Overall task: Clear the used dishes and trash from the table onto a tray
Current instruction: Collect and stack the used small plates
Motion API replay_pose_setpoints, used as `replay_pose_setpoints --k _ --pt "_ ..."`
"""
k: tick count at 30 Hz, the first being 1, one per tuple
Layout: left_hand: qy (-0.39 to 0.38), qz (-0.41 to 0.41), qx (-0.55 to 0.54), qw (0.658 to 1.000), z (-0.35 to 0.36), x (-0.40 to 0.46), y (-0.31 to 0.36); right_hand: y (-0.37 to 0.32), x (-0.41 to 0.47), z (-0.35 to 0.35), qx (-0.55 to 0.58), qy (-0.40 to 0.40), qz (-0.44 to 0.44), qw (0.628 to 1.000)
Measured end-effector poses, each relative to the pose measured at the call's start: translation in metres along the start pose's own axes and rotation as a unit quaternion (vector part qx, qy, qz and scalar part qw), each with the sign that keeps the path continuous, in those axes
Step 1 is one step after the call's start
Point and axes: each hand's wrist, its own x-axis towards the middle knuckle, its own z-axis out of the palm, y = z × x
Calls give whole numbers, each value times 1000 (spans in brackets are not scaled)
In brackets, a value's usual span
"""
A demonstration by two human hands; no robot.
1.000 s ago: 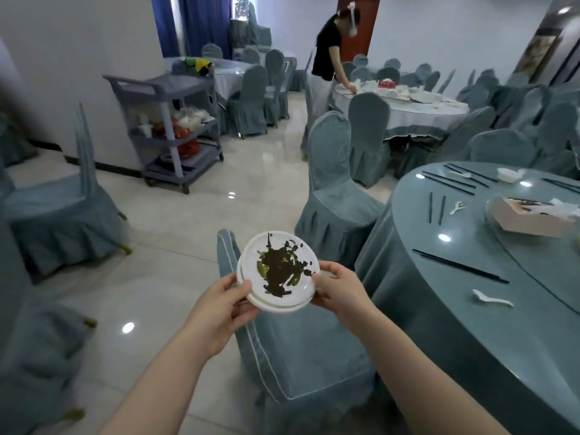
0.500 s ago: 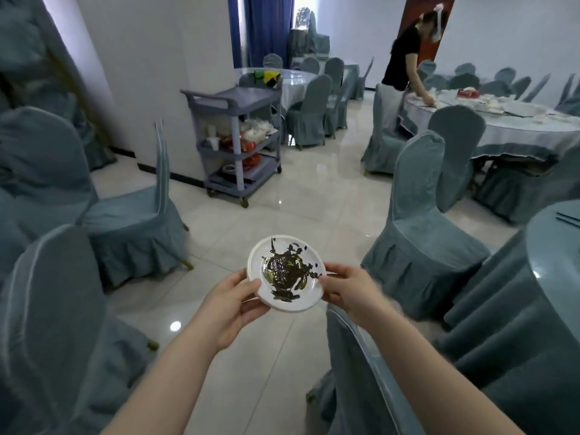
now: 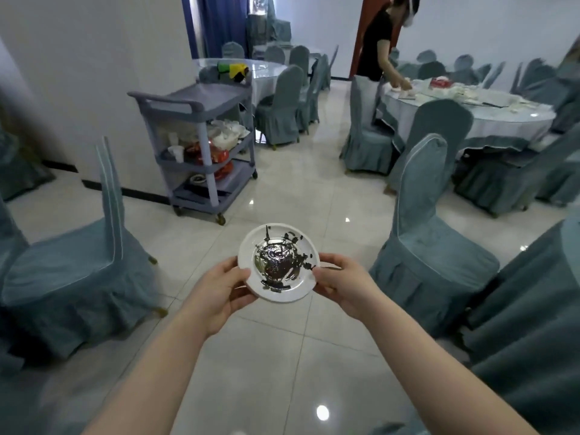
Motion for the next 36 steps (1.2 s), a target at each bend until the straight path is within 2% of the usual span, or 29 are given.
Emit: replay_pose_setpoints --k 6,11,19,27,36 --pt "-90 -7 28 996 20 148 88 -75 106 14 37 86 -45 995" --pt "-154 -27 33 987 64 258 132 -135 180 -7 34 149 -74 985" --pt "-257 -36 64 964 173 440 176 -216 317 -88 68 237 -106 963" --pt "-284 -29 91 954 281 630 230 -307 484 -174 99 241 -129 957" --pt "-337 -67 115 932 422 849 244 -384 657 -287 134 305 -113 936"
